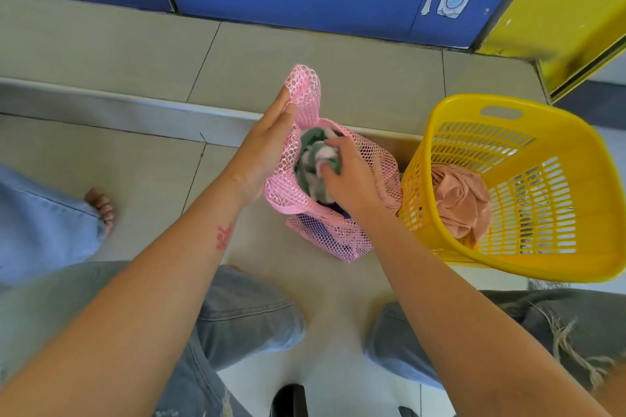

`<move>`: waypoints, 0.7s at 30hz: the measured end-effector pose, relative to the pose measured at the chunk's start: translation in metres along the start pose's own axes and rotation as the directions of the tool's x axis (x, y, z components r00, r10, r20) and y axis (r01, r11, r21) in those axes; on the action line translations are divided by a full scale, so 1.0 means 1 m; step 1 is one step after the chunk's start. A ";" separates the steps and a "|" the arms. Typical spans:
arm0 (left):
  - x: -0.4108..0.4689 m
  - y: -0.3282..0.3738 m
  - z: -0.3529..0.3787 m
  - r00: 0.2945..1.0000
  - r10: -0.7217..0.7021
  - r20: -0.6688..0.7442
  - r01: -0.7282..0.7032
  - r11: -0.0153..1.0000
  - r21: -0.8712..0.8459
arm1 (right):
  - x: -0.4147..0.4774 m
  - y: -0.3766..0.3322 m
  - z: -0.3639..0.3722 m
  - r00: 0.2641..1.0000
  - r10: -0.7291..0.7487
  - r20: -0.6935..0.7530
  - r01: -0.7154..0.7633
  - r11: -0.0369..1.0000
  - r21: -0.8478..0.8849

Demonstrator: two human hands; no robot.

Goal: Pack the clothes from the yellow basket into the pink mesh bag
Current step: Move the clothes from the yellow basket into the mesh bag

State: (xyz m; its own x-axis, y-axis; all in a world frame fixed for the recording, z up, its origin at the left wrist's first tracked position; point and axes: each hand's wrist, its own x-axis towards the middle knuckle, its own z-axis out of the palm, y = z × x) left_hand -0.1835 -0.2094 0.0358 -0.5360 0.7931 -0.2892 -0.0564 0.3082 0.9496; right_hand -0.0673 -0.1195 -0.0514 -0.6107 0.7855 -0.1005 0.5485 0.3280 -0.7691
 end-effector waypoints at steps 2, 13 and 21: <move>0.000 0.002 0.002 1.000 0.004 0.010 -0.004 1.000 0.005 | 0.007 0.002 0.013 0.978 -0.165 0.127 0.193 0.949 -0.250; 0.002 0.001 -0.001 1.000 -0.018 0.025 0.017 1.000 0.023 | 0.003 0.066 0.026 0.845 0.119 0.522 0.324 0.663 -0.675; -0.005 0.004 0.009 1.000 -0.001 0.012 0.001 0.999 0.043 | -0.026 0.029 -0.022 0.891 -0.096 0.443 0.391 0.658 -0.644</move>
State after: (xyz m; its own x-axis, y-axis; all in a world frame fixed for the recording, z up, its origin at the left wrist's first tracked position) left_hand -0.1740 -0.2073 0.0400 -0.5260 0.7988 -0.2919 -0.0208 0.3310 0.9434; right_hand -0.0225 -0.1188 -0.0572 -0.8500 0.4363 -0.2953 0.4900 0.8606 -0.1387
